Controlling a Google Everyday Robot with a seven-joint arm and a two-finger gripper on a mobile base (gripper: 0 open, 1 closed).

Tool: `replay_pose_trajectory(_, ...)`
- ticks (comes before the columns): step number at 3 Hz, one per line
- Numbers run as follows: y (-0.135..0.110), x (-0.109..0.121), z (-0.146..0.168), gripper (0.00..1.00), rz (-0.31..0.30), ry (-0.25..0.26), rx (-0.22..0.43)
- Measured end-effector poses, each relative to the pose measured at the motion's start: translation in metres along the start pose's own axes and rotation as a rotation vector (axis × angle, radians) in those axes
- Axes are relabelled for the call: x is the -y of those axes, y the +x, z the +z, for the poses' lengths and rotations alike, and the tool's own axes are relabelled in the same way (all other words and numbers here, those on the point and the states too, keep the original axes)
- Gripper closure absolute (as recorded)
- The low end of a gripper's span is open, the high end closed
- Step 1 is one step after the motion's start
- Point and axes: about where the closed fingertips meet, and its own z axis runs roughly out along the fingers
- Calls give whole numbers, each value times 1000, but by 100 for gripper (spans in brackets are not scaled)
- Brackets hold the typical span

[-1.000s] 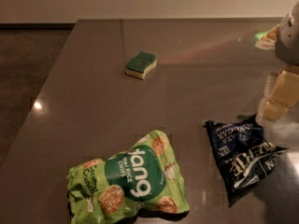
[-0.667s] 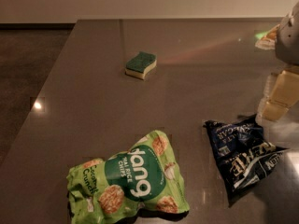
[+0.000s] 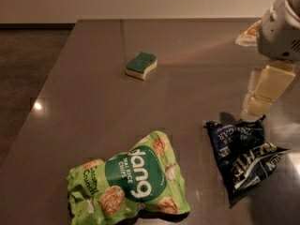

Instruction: Move green rice chip bag near sponge

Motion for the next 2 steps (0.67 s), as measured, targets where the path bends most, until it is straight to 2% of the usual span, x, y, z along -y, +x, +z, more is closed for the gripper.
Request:
replay_pose_trajectory(1, -31, -14, 12, 0, -90, -57, 74)
replay_pose_trajectory(2, -61, -44, 27, 0, -182, -117, 142)
